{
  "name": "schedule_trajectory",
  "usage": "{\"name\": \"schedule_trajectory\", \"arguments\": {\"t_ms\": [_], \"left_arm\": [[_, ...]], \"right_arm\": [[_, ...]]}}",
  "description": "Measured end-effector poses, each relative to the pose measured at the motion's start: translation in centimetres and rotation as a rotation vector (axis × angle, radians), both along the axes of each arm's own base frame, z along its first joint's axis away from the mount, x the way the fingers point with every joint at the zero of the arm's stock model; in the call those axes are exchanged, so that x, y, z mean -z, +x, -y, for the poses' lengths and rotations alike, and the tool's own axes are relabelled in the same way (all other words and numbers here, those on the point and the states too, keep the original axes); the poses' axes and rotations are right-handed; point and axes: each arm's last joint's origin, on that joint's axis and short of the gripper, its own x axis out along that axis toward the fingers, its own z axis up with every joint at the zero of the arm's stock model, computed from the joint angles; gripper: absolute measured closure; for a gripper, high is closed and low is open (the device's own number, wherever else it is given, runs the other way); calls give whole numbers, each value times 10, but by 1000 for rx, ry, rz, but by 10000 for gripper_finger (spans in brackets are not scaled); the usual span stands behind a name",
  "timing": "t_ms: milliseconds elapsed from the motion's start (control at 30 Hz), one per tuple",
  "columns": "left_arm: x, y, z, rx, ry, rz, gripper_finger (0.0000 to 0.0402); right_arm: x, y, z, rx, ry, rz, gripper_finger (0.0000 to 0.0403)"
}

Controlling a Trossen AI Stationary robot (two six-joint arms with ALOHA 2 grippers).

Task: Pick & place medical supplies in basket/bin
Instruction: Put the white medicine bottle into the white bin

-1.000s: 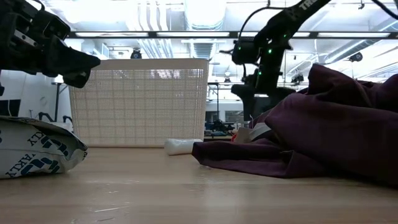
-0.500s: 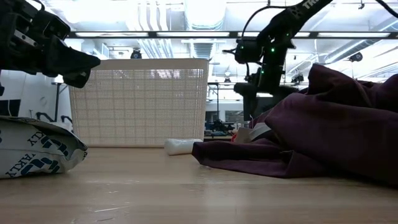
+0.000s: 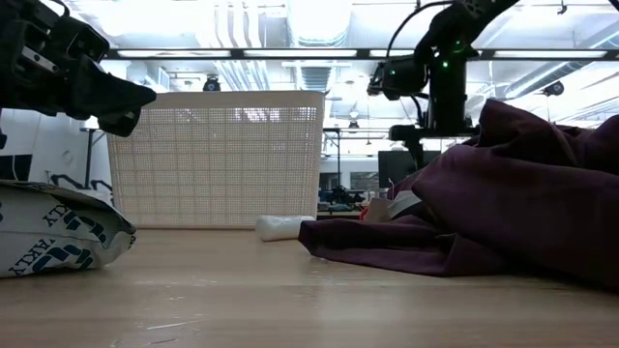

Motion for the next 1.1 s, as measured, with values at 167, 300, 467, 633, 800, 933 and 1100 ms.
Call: {"name": "schedule_trajectory", "arguments": {"t_ms": [167,300,467,633,800,933,1100], "left_arm": [[0,0,0,0,0,0,402],[0,0,0,0,0,0,402],[0,0,0,0,0,0,402],[0,0,0,0,0,0,402],[0,0,0,0,0,0,402],[0,0,0,0,0,0,402],[0,0,0,1,0,0,402]], "right_arm": [[18,-6,-12,23,97,-20,44],[37,-14,-16,76,114,-30,44],[56,-15,-17,134,82,52,44],[64,-18,-18,161,65,66,44],[66,-22,-16,138,5,27,44],[63,-19,-12,6,-14,9,44],[64,-19,-5,-83,-27,-28,44]]}}
